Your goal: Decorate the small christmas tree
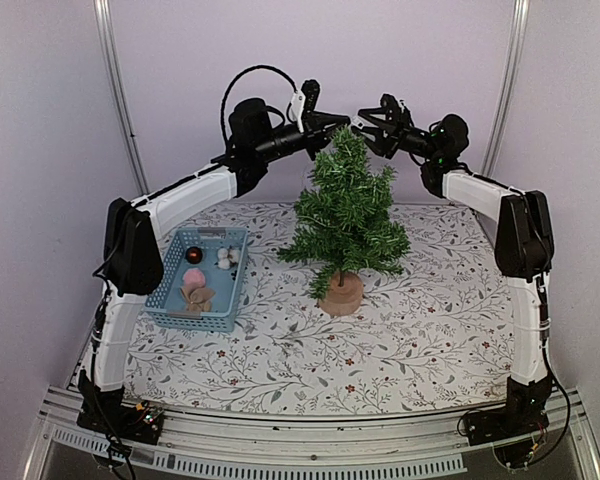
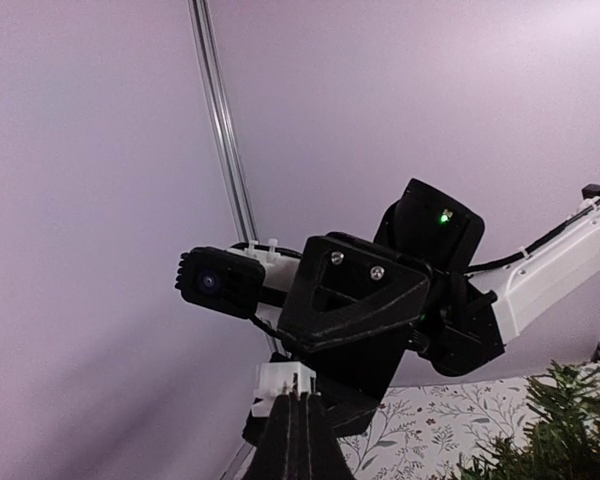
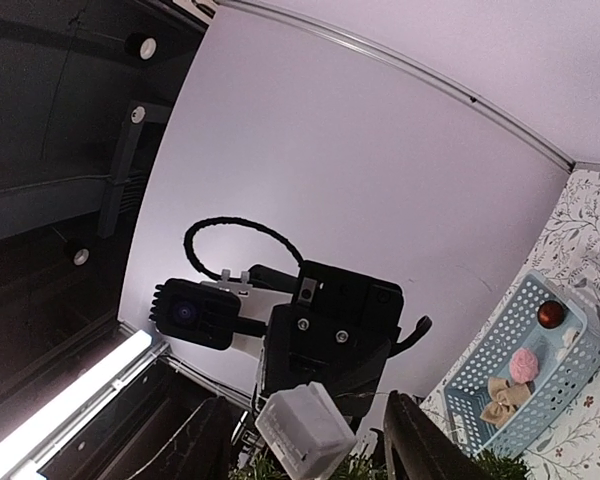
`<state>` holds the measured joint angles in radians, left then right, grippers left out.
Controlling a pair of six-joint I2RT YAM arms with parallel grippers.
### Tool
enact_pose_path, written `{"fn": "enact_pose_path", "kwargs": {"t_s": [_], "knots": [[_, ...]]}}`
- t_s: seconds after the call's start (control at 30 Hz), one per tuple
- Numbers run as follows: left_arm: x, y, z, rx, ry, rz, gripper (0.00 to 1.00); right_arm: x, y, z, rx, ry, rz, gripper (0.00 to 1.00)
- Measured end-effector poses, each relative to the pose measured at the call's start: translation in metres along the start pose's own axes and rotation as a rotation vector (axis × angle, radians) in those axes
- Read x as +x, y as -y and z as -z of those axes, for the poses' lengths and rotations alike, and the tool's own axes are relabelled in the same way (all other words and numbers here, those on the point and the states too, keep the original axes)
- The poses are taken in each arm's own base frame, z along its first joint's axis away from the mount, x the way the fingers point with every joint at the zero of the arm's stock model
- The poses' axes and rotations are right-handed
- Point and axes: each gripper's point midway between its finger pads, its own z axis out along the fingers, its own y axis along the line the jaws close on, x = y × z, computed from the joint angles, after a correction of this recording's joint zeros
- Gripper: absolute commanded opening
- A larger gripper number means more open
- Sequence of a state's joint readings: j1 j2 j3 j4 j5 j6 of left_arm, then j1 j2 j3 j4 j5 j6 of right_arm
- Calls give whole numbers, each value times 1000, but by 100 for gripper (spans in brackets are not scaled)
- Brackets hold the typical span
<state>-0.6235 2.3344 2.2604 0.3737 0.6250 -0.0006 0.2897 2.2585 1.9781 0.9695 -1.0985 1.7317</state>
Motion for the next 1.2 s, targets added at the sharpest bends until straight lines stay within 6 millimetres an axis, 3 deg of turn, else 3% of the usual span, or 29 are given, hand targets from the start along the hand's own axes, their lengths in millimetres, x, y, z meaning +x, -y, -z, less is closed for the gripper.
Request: {"fn": "enact_pose_path", "kwargs": {"t_s": [0.63,1.07,1.2], "knots": [[3,0,0,-1,-13,-44,0,4,-13,-2,-41,-17,16,28],[5,0,-1,-5,-17,-52,0,4,-11,-2,-35,-17,22,13],[5,-1,-1,-9,-20,-57,13,3,-7,-2,-23,-14,23,9]]}}
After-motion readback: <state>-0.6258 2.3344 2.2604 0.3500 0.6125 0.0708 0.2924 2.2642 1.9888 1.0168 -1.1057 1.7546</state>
